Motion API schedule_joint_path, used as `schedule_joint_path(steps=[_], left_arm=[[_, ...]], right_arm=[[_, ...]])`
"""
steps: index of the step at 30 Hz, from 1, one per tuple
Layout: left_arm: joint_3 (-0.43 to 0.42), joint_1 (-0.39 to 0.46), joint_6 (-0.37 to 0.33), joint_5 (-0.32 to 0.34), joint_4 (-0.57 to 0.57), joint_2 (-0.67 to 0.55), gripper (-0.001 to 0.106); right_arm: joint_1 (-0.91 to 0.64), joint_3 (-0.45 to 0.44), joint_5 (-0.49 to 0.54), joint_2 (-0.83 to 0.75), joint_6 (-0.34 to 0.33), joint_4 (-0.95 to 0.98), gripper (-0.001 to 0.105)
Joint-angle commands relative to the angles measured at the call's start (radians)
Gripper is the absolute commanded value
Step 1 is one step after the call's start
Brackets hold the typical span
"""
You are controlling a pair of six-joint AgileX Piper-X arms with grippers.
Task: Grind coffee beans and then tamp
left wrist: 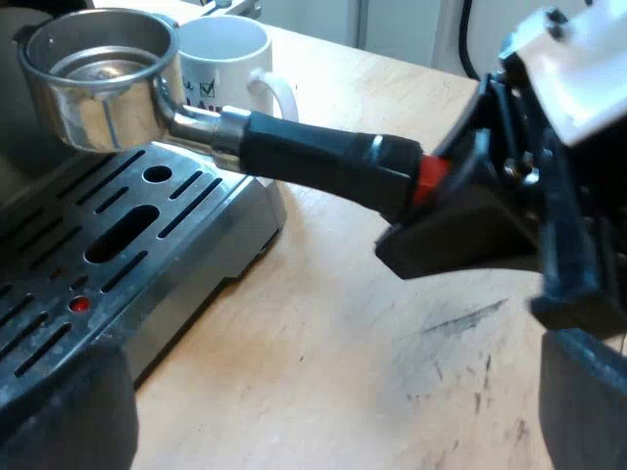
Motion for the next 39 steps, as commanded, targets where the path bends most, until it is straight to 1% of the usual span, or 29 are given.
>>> schedule_joint_path(steps=[1,4,6,7,8,10,13,15,16,18,19,24,25,27,28,29,34,37,39], left_arm=[[-0.013,-0.005,-0.016,0.012,0.007,-0.025,0.084],[-0.012,-0.005,-0.016,0.008,0.022,-0.063,0.084],[-0.012,-0.005,-0.016,0.006,0.041,-0.103,0.084],[-0.012,-0.005,-0.016,0.006,0.043,-0.111,0.084],[-0.012,-0.005,-0.016,0.006,0.049,-0.134,0.084],[-0.012,-0.005,-0.016,0.006,0.056,-0.166,0.084],[-0.012,-0.005,-0.023,0.006,0.064,-0.197,0.084],[-0.012,-0.005,-0.031,0.006,0.089,-0.240,0.084],[-0.015,-0.005,-0.030,0.006,0.097,-0.244,0.084],[-0.027,-0.005,-0.032,-0.005,0.119,-0.253,0.084],[-0.031,-0.005,-0.033,-0.010,0.122,-0.253,0.084],[-0.059,-0.005,-0.033,-0.049,0.199,-0.253,0.084],[-0.059,-0.005,-0.033,-0.049,0.202,-0.253,0.084],[-0.059,-0.005,-0.033,-0.055,0.204,-0.253,0.084],[-0.059,-0.005,-0.033,-0.058,0.204,-0.253,0.084],[-0.059,-0.005,-0.033,-0.061,0.204,-0.253,0.084],[-0.059,-0.005,-0.033,-0.062,0.221,-0.253,0.084],[-0.059,-0.005,-0.033,-0.062,0.224,-0.253,0.084],[-0.059,-0.005,-0.033,-0.062,0.224,-0.253,0.084]], right_arm=[[0.012,-0.006,0.027,-0.029,-0.043,-0.008,0.000],[0.019,-0.002,-0.007,-0.047,-0.089,-0.010,0.000],[0.019,0.004,-0.035,-0.065,-0.133,-0.020,0.000],[0.019,0.006,-0.042,-0.069,-0.142,-0.024,0.000],[0.019,0.012,-0.059,-0.081,-0.169,-0.036,0.000],[0.019,0.024,-0.087,-0.105,-0.192,-0.050,0.000],[0.019,0.043,-0.095,-0.140,-0.240,-0.051,0.000],[0.019,0.055,-0.105,-0.170,-0.289,-0.053,0.000],[0.019,0.056,-0.111,-0.175,-0.296,-0.054,0.000],[0.019,0.066,-0.131,-0.205,-0.356,-0.057,0.000],[0.019,0.069,-0.135,-0.212,-0.373,-0.059,0.000],[0.016,0.075,-0.209,-0.256,-0.515,-0.069,0.000],[0.016,0.075,-0.214,-0.259,-0.526,-0.069,0.000],[0.016,0.075,-0.251,-0.269,-0.601,-0.069,0.000],[0.016,0.075,-0.256,-0.269,-0.613,-0.069,0.000],[0.016,0.075,-0.277,-0.269,-0.643,-0.069,0.000],[0.001,0.087,-0.319,-0.269,-0.695,-0.078,0.000],[-0.042,0.106,-0.408,-0.269,-0.724,-0.097,0.000],[-0.082,0.121,-0.447,-0.269,-0.760,-0.118,0.000]])
